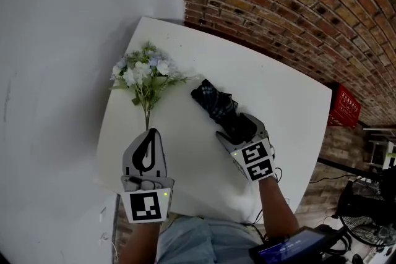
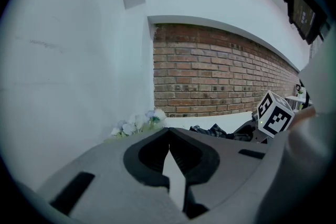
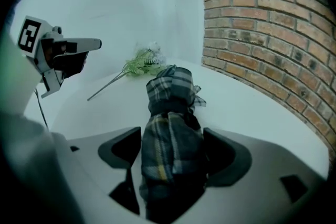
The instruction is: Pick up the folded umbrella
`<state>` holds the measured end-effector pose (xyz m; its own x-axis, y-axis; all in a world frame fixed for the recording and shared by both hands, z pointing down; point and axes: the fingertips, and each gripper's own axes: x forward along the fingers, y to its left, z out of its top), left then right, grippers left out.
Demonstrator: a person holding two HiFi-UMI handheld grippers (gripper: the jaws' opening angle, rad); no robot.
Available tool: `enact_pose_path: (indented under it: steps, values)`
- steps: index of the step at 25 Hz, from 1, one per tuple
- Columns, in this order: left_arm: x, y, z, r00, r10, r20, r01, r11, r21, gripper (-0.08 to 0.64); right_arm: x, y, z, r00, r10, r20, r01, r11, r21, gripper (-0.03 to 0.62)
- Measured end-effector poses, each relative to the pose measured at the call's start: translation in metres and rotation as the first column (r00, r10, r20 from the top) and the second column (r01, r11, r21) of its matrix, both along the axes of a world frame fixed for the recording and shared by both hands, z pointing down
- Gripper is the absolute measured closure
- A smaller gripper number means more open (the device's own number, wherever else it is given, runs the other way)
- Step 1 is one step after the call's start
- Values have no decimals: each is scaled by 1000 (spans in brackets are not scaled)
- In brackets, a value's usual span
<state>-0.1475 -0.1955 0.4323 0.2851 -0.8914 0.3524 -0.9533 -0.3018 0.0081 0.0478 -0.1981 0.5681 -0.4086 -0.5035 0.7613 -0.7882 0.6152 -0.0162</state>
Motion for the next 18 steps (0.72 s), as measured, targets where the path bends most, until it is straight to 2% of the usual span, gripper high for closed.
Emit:
enact_pose_path:
  steps: [6, 18]
  values:
    - [6, -2, 1, 1000, 10, -3, -10, 1000, -3, 553, 0, 0, 0, 1000, -9, 6, 9, 1000, -1, 226]
    - [3, 0, -2, 1000, 4, -5, -4, 1000, 1, 553, -3, 5, -2, 1000, -7, 19, 7, 1000, -2, 322]
